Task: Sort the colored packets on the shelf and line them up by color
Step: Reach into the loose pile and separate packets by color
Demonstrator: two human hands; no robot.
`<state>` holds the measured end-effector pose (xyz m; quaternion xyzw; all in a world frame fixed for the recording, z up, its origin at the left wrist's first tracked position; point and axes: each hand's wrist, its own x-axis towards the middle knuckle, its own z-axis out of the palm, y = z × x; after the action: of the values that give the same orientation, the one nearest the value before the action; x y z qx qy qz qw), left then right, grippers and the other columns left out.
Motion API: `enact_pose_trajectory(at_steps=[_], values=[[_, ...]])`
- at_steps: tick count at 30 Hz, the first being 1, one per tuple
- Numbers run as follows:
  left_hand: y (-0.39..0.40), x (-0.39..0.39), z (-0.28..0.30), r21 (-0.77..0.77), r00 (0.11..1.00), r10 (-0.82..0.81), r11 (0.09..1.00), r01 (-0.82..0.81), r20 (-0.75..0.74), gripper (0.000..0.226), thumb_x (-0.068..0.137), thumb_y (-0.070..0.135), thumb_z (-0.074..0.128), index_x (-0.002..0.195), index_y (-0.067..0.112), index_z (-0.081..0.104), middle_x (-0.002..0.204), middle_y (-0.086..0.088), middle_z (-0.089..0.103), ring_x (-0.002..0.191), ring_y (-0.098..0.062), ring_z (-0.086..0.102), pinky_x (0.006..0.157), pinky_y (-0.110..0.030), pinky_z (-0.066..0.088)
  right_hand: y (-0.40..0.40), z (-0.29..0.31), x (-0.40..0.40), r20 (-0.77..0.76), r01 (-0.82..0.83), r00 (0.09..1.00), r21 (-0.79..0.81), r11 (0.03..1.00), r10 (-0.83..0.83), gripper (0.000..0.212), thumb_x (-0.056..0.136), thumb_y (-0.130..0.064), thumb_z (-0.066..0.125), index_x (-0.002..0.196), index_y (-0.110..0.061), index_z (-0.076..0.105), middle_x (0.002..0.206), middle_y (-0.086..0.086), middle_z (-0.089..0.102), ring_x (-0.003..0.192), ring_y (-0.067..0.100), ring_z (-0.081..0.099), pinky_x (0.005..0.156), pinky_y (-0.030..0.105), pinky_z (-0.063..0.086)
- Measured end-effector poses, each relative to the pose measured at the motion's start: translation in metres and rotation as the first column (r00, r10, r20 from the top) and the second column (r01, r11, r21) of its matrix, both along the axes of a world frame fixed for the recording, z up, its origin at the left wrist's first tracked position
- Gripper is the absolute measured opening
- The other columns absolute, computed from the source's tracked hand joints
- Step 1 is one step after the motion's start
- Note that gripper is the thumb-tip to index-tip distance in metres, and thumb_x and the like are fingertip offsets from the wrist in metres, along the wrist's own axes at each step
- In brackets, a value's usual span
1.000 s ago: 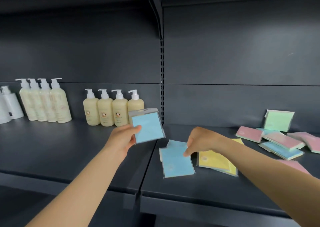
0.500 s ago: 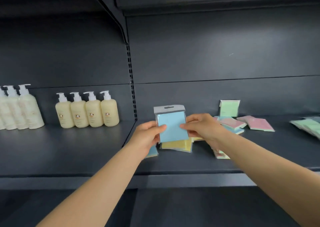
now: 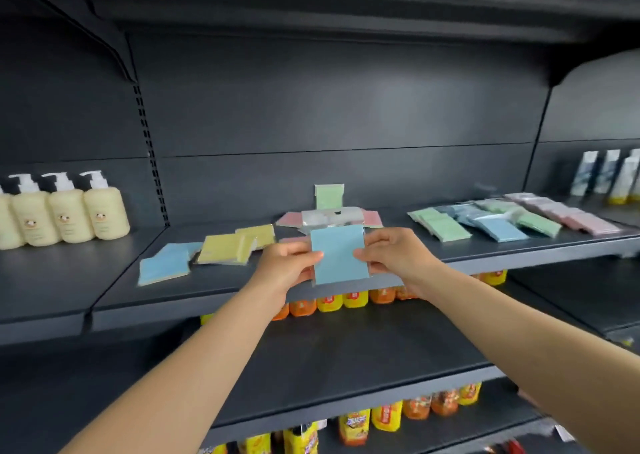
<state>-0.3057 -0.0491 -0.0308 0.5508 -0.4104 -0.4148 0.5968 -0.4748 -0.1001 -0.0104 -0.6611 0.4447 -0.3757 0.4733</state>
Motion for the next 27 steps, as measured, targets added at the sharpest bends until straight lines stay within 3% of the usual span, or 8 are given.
enact_pose_trajectory(at_steps=[4,10,14,18,20,22,23,27], values=[[-0.016,-0.036,0.005,0.008,0.999,0.028,1.0,-0.028,0.028,0.031,0.085,0.003,0.065,0.116,0.005,0.064,0.111,-0.008,0.069,0.095,-0.021,0.068,0.079,-0.027,0.057,-0.014,0.007,-0.039,-0.04,0.009,0.999,-0.062,0.998,-0.012,0.009,0.082,-0.004,0.069,0.079,-0.012,0.065,0.089,0.01,0.07,0.081,0.019,0.067,0.081,0.033,0.058],[-0.064,-0.093,0.01,-0.022,0.998,0.047,0.999,-0.046,0.032,0.02,0.084,0.0,0.066,0.102,0.009,0.067,0.094,-0.003,0.07,0.079,-0.012,0.068,0.064,-0.016,0.057,-0.063,0.012,-0.097,-0.089,0.022,0.995,-0.147,0.989,-0.035,0.01,0.08,-0.006,0.071,0.08,-0.014,0.064,0.085,0.014,0.07,0.076,0.02,0.065,0.087,0.04,0.056],[-0.108,-0.151,0.007,-0.006,1.0,0.012,1.0,-0.012,0.028,0.017,0.083,0.0,0.066,0.097,0.01,0.068,0.092,-0.003,0.071,0.077,-0.012,0.069,0.064,-0.016,0.056,-0.104,0.008,-0.155,-0.097,0.043,0.994,-0.125,0.991,-0.055,0.012,0.08,-0.006,0.071,0.076,-0.013,0.063,0.078,0.008,0.066,0.072,0.017,0.062,0.088,0.041,0.055],[-0.15,-0.213,0.002,0.006,0.999,-0.003,1.0,0.003,0.035,0.015,0.081,0.002,0.069,0.092,0.012,0.068,0.082,0.003,0.071,0.075,-0.011,0.07,0.063,-0.017,0.056,-0.141,0.002,-0.216,-0.116,0.127,0.983,-0.123,0.984,-0.142,0.008,0.079,-0.008,0.071,0.077,-0.007,0.063,0.094,0.023,0.068,0.076,0.028,0.062,0.088,0.048,0.054],[-0.169,-0.24,-0.001,0.013,0.998,0.003,1.0,-0.003,0.056,0.015,0.081,0.003,0.07,0.084,0.017,0.066,0.084,0.002,0.071,0.077,-0.013,0.07,0.063,-0.018,0.057,-0.155,-0.003,-0.241,-0.108,0.172,0.977,-0.114,0.978,-0.184,0.006,0.08,-0.007,0.069,0.077,-0.006,0.065,0.093,0.027,0.066,0.069,0.024,0.057,0.083,0.042,0.056],[-0.19,-0.265,-0.006,0.017,0.994,0.019,1.0,-0.021,0.107,0.016,0.08,0.004,0.071,0.079,0.018,0.064,0.083,0.003,0.07,0.077,-0.013,0.07,0.062,-0.017,0.056,-0.172,-0.013,-0.264,-0.099,0.214,0.969,-0.107,0.971,-0.225,0.024,0.081,-0.006,0.067,0.092,0.015,0.06,0.081,0.033,0.054,0.067,0.021,0.048,0.069,0.035,0.049],[-0.201,-0.276,-0.009,0.022,0.991,0.027,0.999,-0.03,0.133,0.015,0.08,0.004,0.071,0.079,0.017,0.065,0.082,0.004,0.069,0.077,-0.013,0.069,0.063,-0.018,0.057,-0.181,-0.02,-0.274,-0.084,0.228,0.968,-0.097,0.969,-0.236,0.034,0.081,-0.006,0.067,0.1,0.02,0.055,0.074,0.028,0.049,0.066,0.021,0.046,0.068,0.031,0.044],[-0.251,-0.313,-0.028,0.059,0.977,0.071,0.995,-0.084,0.203,0.016,0.08,0.008,0.069,0.095,0.009,0.072,0.089,-0.001,0.073,0.082,-0.017,0.07,0.077,-0.03,0.057,-0.227,-0.042,-0.299,-0.027,0.302,0.953,-0.037,0.953,-0.303,0.03,0.082,-0.011,0.069,0.106,0.006,0.063,0.086,0.018,0.063,0.068,0.015,0.05,0.07,0.028,0.044]])
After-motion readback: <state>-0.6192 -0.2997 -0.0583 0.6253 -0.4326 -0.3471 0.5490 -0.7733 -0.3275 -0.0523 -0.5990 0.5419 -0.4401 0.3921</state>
